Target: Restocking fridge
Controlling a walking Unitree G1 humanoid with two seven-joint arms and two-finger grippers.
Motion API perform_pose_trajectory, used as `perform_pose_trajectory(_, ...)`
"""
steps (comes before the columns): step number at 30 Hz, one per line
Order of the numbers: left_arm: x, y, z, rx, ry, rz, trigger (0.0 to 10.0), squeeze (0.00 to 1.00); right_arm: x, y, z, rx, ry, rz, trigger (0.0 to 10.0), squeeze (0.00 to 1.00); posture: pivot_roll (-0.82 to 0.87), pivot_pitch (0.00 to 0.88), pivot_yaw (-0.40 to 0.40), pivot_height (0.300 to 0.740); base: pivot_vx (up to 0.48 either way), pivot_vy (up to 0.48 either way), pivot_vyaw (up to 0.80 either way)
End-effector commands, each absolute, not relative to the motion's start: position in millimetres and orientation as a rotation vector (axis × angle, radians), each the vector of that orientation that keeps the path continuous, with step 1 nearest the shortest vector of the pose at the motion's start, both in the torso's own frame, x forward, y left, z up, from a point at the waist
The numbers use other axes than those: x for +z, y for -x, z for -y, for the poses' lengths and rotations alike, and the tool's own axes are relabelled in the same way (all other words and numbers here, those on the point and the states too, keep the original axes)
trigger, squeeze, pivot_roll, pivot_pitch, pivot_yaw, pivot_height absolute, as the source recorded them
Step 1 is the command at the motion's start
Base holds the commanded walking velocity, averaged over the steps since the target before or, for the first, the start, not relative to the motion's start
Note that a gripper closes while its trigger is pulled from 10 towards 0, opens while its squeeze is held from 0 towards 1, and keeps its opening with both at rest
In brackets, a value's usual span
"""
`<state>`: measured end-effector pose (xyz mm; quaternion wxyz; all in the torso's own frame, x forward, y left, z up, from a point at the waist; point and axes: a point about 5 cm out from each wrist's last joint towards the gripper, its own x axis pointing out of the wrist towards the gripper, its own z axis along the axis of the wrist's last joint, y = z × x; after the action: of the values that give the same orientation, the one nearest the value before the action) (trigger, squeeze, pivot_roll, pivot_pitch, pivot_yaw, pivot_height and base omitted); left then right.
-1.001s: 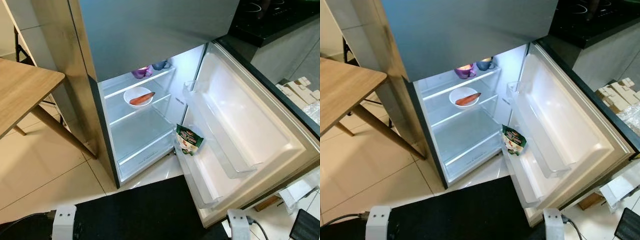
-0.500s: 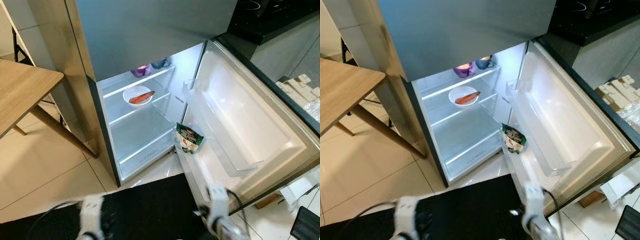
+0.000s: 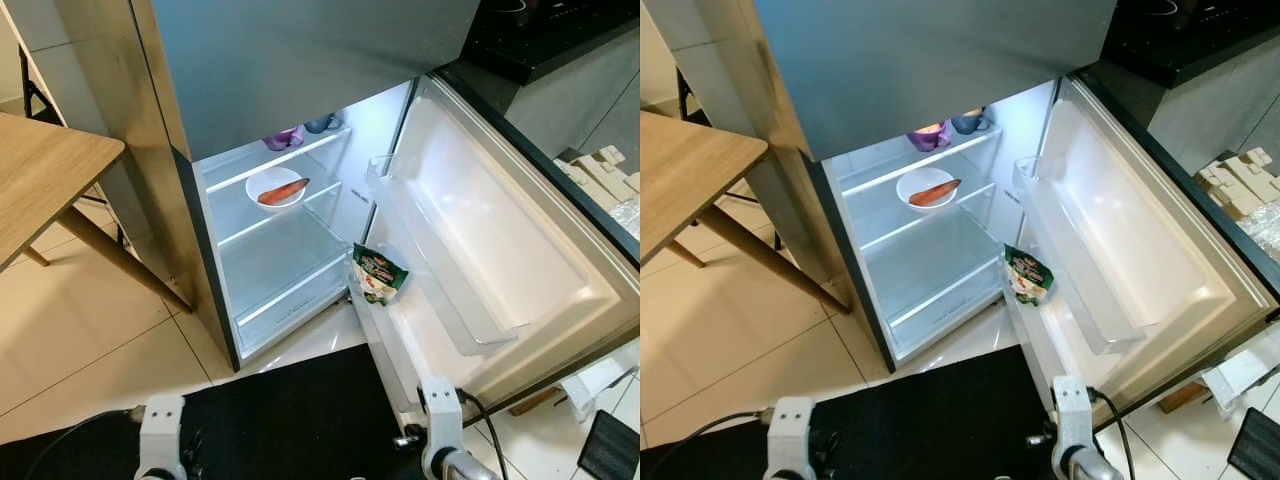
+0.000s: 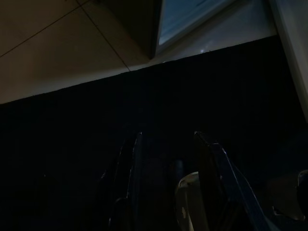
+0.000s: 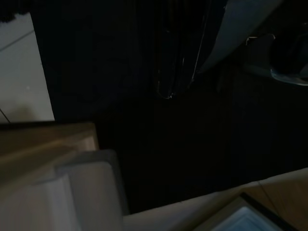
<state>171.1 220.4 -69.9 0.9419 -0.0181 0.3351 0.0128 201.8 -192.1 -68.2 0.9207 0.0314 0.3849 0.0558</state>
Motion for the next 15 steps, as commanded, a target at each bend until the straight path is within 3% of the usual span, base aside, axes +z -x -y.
perform_pose_trajectory(1, -74, -163, -225, 0.042, 0.029, -0.720, 10.0, 0.00, -73, -193, 198, 0.093, -0.065, -0.826, 10.0, 0.00, -0.07, 0.139, -0.044, 0.738, 0.000, 0.000, 0.00)
perform_pose_trajectory(15, -71, -174, -224, 0.009, 0.019, -0.745, 10.0, 0.00, -69, -205, 186, 0.085, -0.097, -0.808, 10.0, 0.00, -0.08, 0.115, -0.029, 0.738, 0.000, 0.000, 0.00)
